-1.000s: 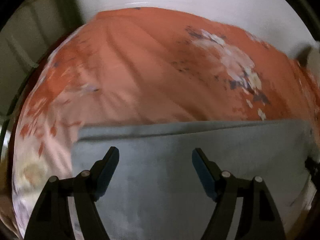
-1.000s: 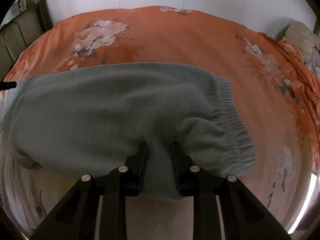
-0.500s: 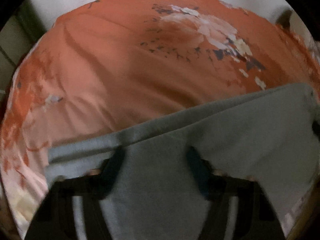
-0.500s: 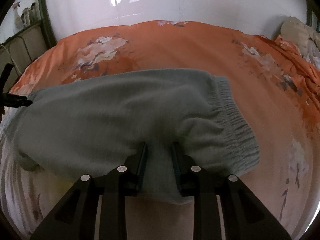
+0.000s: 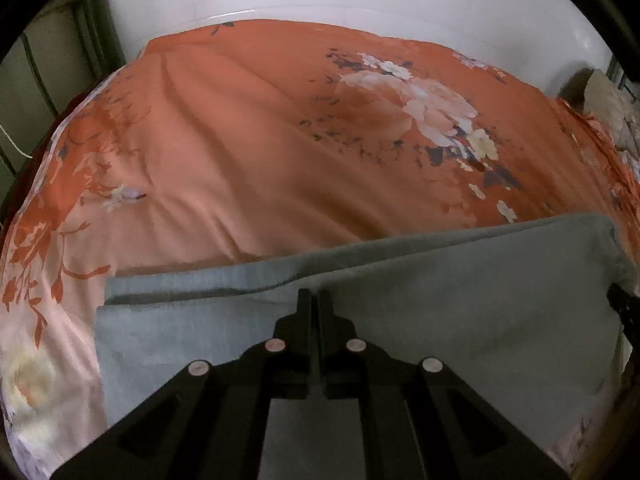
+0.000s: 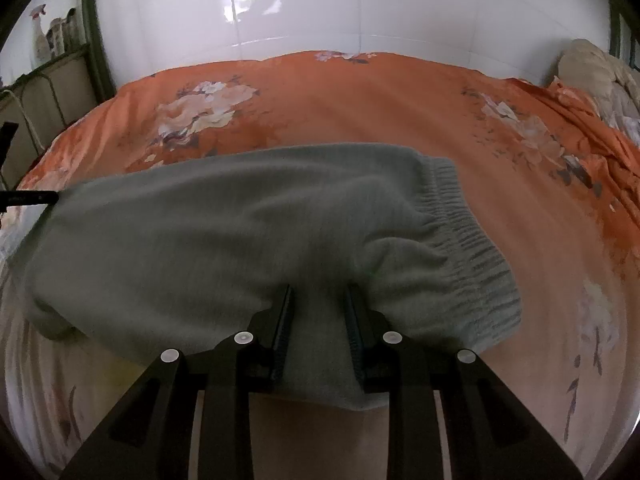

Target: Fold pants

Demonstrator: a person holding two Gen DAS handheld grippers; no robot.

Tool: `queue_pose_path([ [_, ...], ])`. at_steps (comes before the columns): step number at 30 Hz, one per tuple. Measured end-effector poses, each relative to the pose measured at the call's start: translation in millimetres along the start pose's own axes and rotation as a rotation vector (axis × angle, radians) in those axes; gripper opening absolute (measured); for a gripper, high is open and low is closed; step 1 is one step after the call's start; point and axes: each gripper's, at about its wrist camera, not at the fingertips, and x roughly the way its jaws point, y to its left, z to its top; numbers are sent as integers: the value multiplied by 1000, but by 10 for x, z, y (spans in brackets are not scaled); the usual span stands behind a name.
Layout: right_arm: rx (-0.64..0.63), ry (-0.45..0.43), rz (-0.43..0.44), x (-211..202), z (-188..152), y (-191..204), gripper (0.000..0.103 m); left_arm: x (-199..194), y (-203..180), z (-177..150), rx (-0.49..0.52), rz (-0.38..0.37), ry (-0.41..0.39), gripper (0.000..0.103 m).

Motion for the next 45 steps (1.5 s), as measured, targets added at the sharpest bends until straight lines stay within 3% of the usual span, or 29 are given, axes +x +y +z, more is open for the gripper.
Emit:
queue_pose_path([
  [5, 15, 12, 8, -14, 27, -24, 27, 75, -62, 88, 4, 54, -13, 2],
  [9, 72, 49, 64, -49, 258, -172, 27, 67, -45, 157, -41, 53, -24, 2],
  [12, 104, 33, 43, -40, 444, -355, 27, 49, -53, 153, -46, 53, -31, 2],
  [15, 150, 39, -12, 69, 627, -596, 43, 17, -51, 127, -55, 50, -35, 2],
  [19, 171, 80, -58, 269, 755, -787, 43, -11, -81, 96, -35, 61, -43, 2],
  [21, 193, 114, -27, 409, 760, -855, 43, -4, -102, 87, -24, 70, -40, 2],
  [25, 204, 87, -15, 401, 784, -884, 24, 1, -98, 108, -44, 79, -59, 2],
  [34, 81, 124, -150, 659, 882, -728, 30, 420, -201, 192, -23, 185, -17, 3],
  [36, 89, 127, -148, 585, 894, -755, 34, 359, -235, 202, -10, 190, -10, 7],
  [38, 136, 112, -115, 427, 894, -830, 34, 255, -259, 182, -1, 158, 0, 33],
  [40, 179, 81, -97, 211, 868, -910, 36, 92, -294, 127, -1, 128, -12, 47],
  [45, 192, 60, -78, -261, 695, -1002, 36, -332, -466, -74, -15, 74, -43, 54],
])
